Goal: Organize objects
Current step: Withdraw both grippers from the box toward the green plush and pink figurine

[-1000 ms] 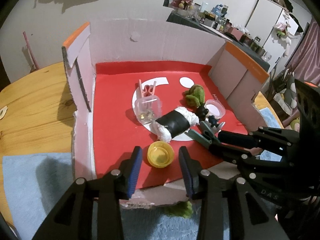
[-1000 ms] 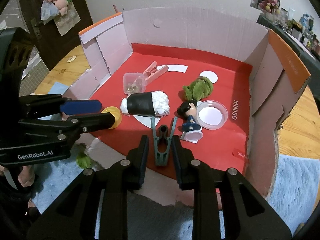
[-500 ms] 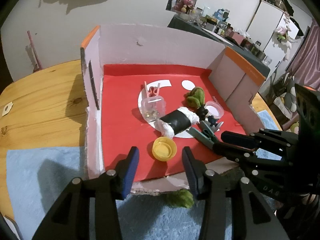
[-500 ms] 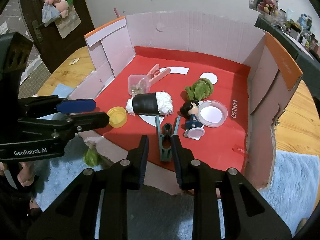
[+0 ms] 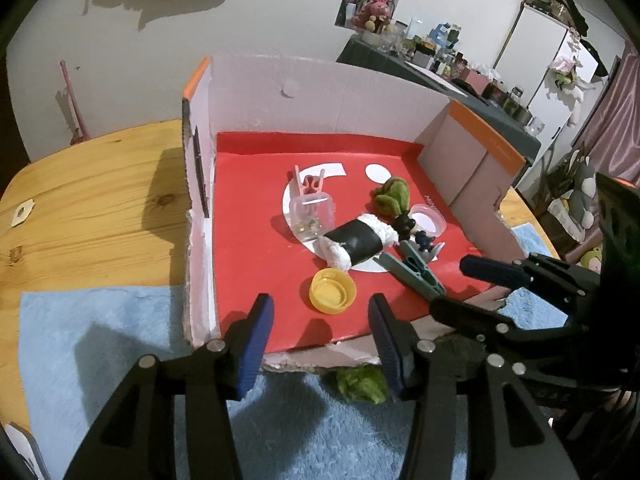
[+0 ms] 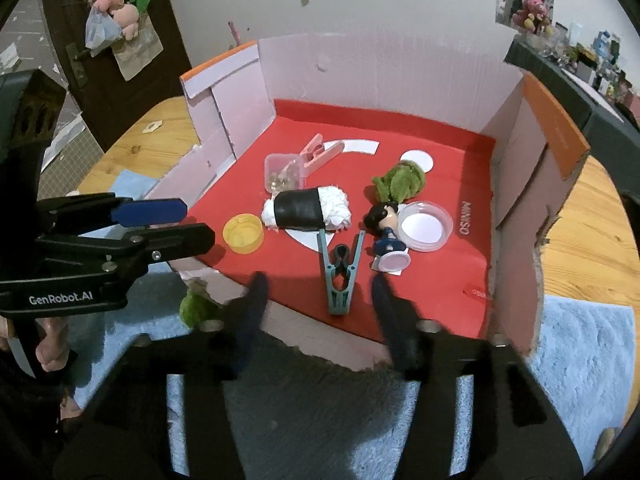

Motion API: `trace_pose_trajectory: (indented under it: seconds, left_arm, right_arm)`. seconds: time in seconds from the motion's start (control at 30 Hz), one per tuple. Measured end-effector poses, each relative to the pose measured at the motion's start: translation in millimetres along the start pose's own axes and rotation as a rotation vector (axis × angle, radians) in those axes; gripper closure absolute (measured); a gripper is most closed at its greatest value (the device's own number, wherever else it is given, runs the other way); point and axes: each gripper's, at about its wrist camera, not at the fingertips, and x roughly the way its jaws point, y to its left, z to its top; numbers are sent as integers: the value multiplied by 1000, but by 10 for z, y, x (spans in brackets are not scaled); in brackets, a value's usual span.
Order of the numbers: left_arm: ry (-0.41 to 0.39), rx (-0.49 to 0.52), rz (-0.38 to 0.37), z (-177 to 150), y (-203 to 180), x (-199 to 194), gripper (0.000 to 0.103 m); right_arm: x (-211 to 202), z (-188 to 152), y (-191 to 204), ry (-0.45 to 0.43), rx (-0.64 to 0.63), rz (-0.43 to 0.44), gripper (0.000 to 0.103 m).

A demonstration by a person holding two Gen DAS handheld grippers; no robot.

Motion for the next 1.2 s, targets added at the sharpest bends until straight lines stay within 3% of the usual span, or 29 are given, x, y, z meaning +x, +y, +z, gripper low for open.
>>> trace_pose_trajectory:
  seconds: [0.3, 0.43, 0.57, 0.7, 0.87, 1.0, 1.2]
  left_arm:
    - [-9, -6, 0, -32, 5, -53, 51]
    - [-22, -10, 10, -54, 8, -97, 41]
    - [-31, -14, 5, -58, 16, -150, 40]
    - [-48, -7, 14, -78, 6, -204, 32]
    - [-60, -6, 18, -108, 7, -253, 23]
    - [-63, -14, 15, -127, 27, -287, 22]
    - [-68, -18, 17, -167, 42, -314, 15]
  right_arm:
    - [-69, -20, 45, -17, -5, 0, 49]
    - [-108, -41, 72, -25, -5, 1, 48]
    - [-184, -66, 116, -41, -9, -1, 40]
    - [-253, -99, 170, -53, -22, -17, 39]
    - [-334, -143, 233, -69, -36, -22, 30]
    - [-386, -190, 290, -76, -51, -32, 22]
    - [-449, -268, 335, -82, -52, -26, 18]
